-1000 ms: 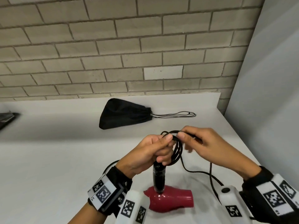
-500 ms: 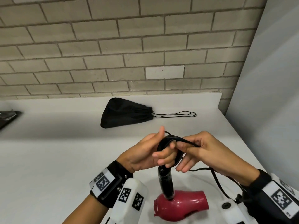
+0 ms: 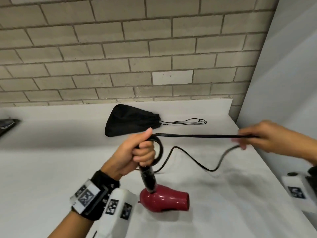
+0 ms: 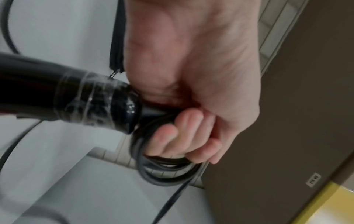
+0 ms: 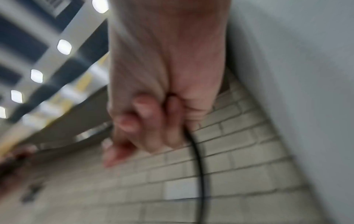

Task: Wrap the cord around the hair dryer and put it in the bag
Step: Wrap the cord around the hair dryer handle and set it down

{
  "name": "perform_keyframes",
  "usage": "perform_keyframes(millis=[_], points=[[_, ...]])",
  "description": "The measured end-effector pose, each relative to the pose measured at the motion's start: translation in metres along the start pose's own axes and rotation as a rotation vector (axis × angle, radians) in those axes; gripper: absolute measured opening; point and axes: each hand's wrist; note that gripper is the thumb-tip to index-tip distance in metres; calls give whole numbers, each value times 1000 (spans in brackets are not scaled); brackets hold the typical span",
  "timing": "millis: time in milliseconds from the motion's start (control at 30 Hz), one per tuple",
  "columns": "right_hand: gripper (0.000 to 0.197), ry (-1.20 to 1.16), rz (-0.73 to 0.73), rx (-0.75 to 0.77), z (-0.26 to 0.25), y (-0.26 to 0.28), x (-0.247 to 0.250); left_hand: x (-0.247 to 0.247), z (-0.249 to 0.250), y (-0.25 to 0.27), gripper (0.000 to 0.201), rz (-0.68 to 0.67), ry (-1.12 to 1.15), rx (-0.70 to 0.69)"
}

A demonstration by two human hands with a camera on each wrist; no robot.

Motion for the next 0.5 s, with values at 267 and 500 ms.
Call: perform_keyframes(millis=[267, 500], points=[[30, 391, 380, -314, 146, 27, 82, -5, 16, -1, 47, -14, -213, 110], [25, 263, 152, -509, 114, 10, 17, -2, 16, -1, 49, 16, -189, 68]])
Point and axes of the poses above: each hand's wrist, its own y-axis away from the middle knuckle, its own x-axis out of the back of the hand, z = x × y, and after that the axes turned 14 degrees about -z, right-handed
